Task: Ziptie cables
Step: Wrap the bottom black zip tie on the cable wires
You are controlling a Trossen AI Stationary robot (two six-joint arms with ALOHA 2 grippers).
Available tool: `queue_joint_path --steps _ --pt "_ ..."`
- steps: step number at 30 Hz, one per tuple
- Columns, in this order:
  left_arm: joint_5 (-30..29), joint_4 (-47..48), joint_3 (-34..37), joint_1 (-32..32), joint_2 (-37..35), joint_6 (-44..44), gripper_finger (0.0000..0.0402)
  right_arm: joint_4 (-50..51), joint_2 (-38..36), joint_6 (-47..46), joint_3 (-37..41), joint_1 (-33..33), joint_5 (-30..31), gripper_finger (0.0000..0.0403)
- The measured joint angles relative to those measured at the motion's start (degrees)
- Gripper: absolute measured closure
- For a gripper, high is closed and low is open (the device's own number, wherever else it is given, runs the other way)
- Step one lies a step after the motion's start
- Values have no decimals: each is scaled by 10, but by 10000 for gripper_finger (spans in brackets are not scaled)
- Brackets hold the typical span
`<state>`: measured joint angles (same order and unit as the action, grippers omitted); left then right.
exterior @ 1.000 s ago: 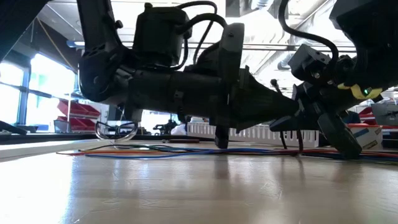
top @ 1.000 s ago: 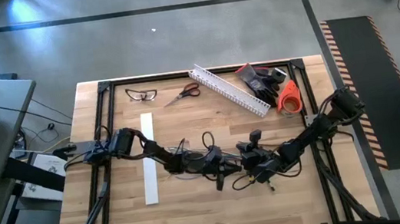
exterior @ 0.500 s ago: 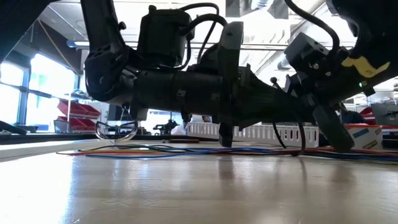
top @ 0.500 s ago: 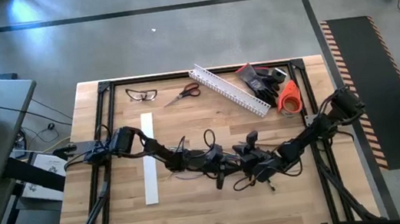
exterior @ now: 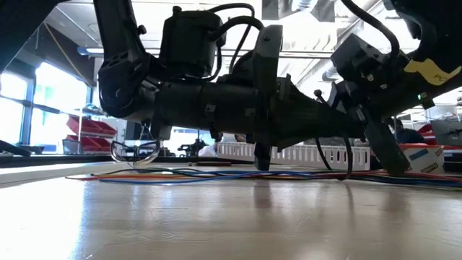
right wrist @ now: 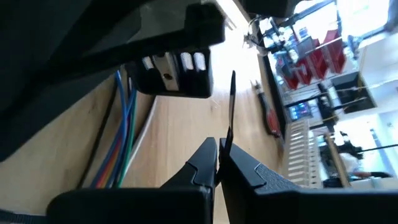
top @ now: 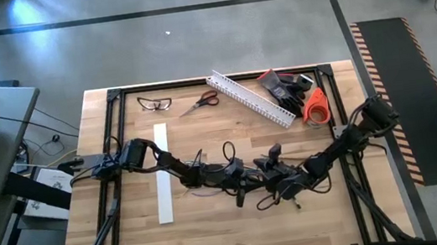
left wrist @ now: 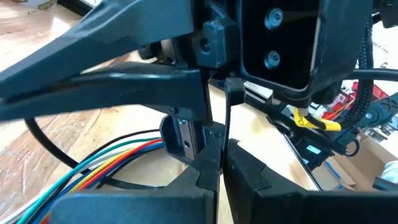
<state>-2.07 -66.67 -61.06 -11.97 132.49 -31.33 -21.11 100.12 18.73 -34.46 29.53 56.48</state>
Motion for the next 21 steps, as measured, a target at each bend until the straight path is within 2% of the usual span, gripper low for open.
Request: queue_joint_path --steps 13,21 --pt "0 0 0 0 0 3 402 -18 0 34 0 20 17 403" --pt "0 0 0 -1 0 4 402 -2 0 29 0 12 -2 403"
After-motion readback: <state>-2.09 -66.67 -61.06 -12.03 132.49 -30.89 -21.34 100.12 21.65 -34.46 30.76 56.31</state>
